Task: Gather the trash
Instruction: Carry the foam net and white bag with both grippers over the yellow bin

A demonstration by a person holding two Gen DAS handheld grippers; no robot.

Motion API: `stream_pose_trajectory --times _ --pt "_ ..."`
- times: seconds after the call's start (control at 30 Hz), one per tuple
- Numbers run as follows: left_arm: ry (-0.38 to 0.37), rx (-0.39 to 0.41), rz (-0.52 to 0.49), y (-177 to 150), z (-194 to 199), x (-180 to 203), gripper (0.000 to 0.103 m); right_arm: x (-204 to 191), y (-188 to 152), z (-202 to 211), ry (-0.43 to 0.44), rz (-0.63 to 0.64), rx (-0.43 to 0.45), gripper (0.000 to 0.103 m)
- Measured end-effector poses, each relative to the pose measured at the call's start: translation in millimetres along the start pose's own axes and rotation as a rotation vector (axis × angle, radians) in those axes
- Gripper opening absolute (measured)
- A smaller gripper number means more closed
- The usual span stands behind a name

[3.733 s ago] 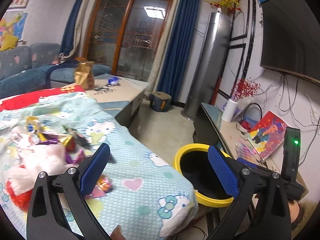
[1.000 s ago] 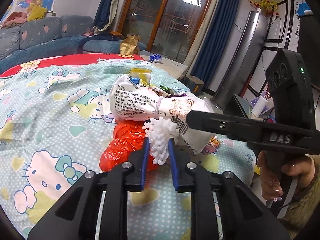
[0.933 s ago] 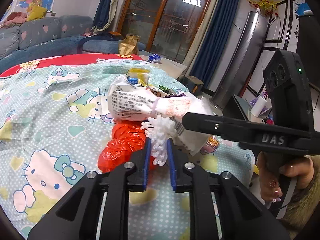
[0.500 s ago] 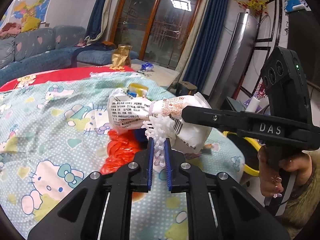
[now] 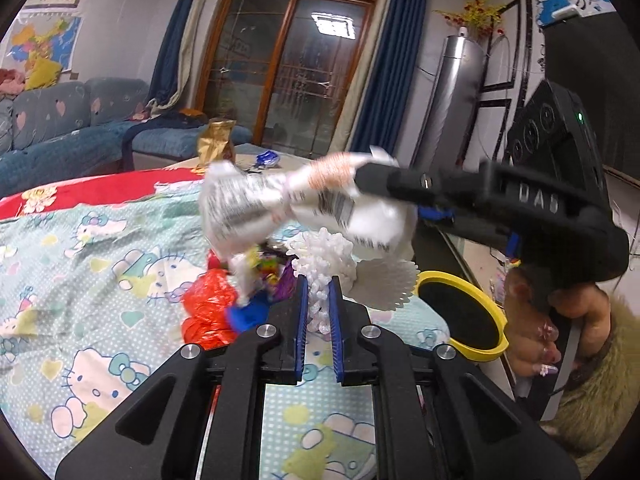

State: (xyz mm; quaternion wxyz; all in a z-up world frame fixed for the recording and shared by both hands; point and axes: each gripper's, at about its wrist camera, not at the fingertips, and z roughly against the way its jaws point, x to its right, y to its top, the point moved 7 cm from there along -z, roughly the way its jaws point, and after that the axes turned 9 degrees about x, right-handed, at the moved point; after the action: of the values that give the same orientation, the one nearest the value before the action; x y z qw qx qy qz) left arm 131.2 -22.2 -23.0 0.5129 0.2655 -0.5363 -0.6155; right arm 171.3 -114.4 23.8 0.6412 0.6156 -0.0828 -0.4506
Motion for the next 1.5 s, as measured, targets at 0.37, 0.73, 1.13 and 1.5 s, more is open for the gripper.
stream_pose_trajectory --times 0.37,0.73,1.13,1.5 --pt "-0.045 0.016 -0.029 4.7 2.1 28.1 0.01 4.0 28.0 29.7 -0.025 0.028 0.094 0.028" --pt "-0.088 0.021 -0.077 11.5 -9.7 55.7 0.01 42.7 33.2 61.8 -0.11 -0.006 0.142 0.028" --pt "-0.143 0.0 -0.117 7.0 -29.8 87.0 0.01 85.9 29.5 98.7 -0.211 -0.04 0.18 0.028" --pt "-0.206 -0.016 -0.153 0.5 -49.7 118.6 0.01 128.7 27.9 137.4 -0.337 -0.081 0.233 0.028"
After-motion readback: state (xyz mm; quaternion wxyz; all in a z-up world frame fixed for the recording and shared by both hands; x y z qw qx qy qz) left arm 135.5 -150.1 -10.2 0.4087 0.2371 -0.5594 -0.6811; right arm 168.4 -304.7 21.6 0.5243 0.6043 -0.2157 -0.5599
